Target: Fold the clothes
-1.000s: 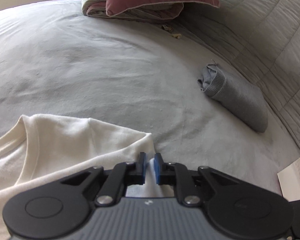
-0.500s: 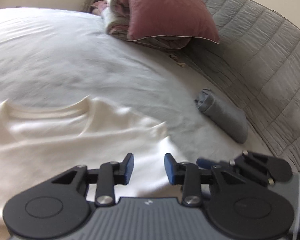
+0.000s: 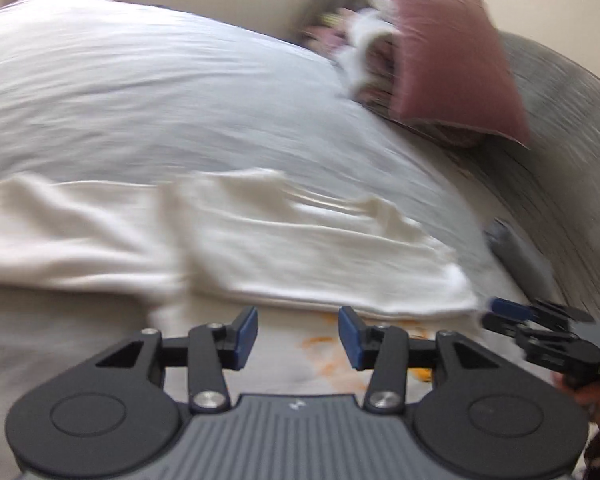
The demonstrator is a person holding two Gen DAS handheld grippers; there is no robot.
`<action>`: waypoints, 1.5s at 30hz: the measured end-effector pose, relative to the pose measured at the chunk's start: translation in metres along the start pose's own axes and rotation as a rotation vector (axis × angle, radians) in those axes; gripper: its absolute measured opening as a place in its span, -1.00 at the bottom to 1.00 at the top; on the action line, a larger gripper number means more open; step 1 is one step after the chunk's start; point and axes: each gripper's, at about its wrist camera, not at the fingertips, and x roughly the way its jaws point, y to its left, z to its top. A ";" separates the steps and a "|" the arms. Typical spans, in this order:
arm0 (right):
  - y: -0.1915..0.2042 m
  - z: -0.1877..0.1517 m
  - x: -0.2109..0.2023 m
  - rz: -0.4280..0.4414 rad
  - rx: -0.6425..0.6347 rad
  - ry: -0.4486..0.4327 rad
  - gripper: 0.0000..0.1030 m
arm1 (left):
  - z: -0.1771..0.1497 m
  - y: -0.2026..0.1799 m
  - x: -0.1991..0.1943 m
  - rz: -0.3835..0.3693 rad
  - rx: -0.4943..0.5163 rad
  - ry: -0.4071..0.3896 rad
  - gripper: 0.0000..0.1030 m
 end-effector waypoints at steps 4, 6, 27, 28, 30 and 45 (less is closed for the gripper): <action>0.018 0.013 0.008 0.017 0.006 -0.005 -0.10 | -0.001 0.043 -0.019 0.135 -0.131 -0.050 0.09; 0.031 0.018 0.013 0.020 -0.010 -0.009 -0.10 | -0.002 0.064 -0.027 0.214 -0.198 -0.075 0.17; 0.123 0.039 0.042 0.124 -0.082 -0.028 -0.10 | 0.010 0.131 -0.013 0.781 -0.519 -0.498 -0.15; 0.122 0.039 0.042 0.118 -0.079 -0.028 -0.10 | 0.011 0.130 -0.012 0.808 -0.509 -0.494 -0.39; 0.120 0.041 0.044 0.123 -0.065 -0.035 -0.10 | 0.013 0.130 -0.011 0.840 -0.495 -0.492 -0.67; 0.154 0.087 0.146 0.316 0.183 0.035 -0.82 | 0.018 0.085 -0.049 0.739 -0.335 -0.754 -0.86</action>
